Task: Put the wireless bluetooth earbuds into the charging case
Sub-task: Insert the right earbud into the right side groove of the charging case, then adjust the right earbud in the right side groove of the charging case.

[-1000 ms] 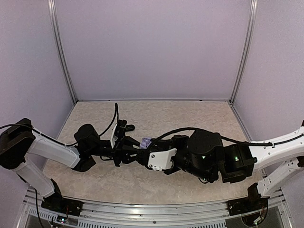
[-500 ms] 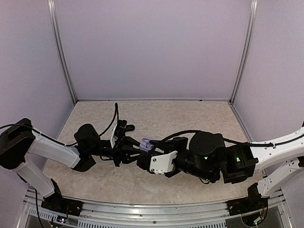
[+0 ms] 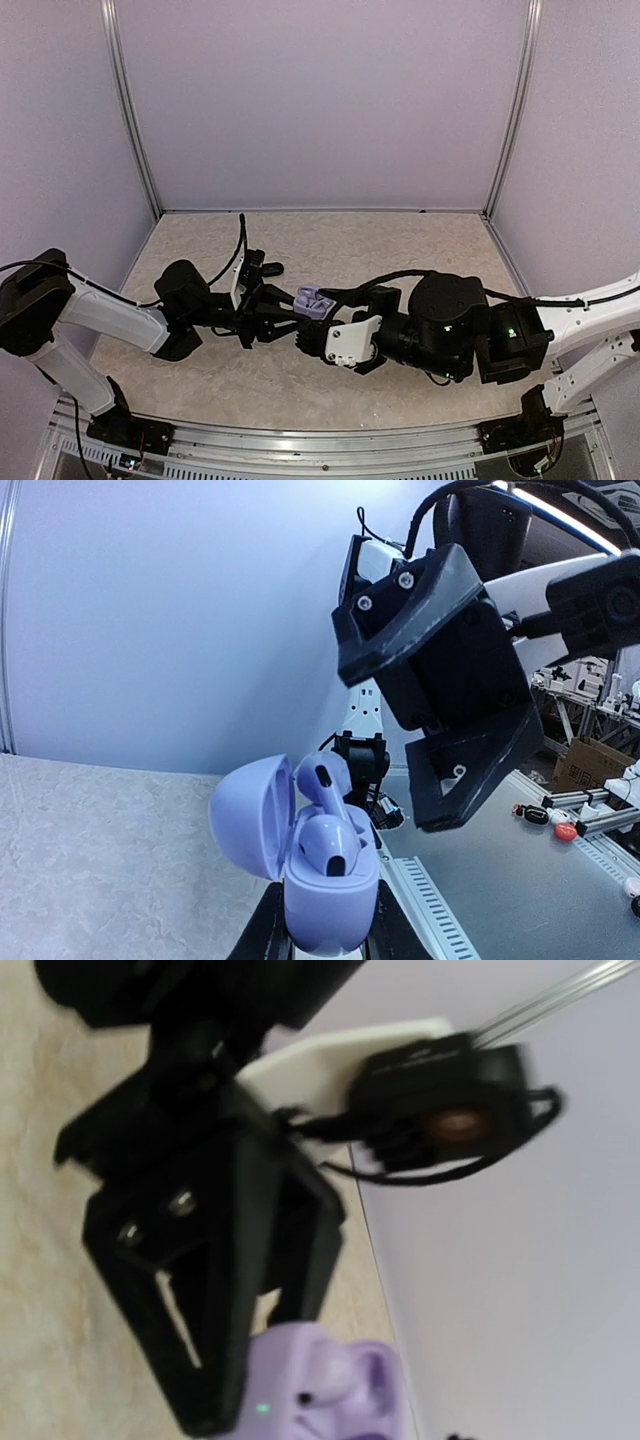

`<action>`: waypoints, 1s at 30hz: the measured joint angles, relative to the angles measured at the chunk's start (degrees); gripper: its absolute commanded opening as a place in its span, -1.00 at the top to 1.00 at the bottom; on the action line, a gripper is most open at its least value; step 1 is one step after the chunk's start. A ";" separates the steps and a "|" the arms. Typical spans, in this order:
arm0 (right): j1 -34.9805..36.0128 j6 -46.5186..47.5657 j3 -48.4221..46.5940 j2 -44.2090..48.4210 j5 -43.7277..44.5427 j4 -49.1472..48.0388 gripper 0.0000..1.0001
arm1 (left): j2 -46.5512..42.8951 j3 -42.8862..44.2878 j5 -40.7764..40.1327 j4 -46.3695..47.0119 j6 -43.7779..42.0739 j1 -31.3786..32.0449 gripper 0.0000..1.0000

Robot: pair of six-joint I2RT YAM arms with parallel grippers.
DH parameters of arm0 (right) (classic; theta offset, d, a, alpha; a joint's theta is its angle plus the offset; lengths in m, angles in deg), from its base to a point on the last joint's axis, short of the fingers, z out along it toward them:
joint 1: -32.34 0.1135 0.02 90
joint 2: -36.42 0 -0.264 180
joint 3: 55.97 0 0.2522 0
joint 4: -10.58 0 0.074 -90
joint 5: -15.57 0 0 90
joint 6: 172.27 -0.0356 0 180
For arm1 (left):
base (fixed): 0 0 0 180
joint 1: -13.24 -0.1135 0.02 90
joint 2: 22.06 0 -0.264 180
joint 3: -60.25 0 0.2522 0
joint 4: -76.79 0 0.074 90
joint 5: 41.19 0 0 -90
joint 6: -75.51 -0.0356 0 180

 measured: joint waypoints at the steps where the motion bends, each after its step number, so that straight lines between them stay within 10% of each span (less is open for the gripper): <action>1: 0.00 -0.59 0.00 0.55 -0.31 -0.04 -0.13 | 0.09 0.00 0.02 0.24 0.15 -0.09 1.00; 11: -1.49 -12.00 -0.02 7.56 -5.16 -0.81 0.25 | 0.44 0.00 -0.15 2.51 0.72 -0.70 1.00; 20: -17.40 -32.06 2.97 16.02 -20.13 0.57 0.47 | 0.44 -0.11 -0.15 3.61 0.52 -0.98 1.00; 30: -20.87 -40.52 2.73 7.74 -34.05 5.86 0.63 | 0.44 -0.48 -0.17 4.28 0.57 -1.01 1.00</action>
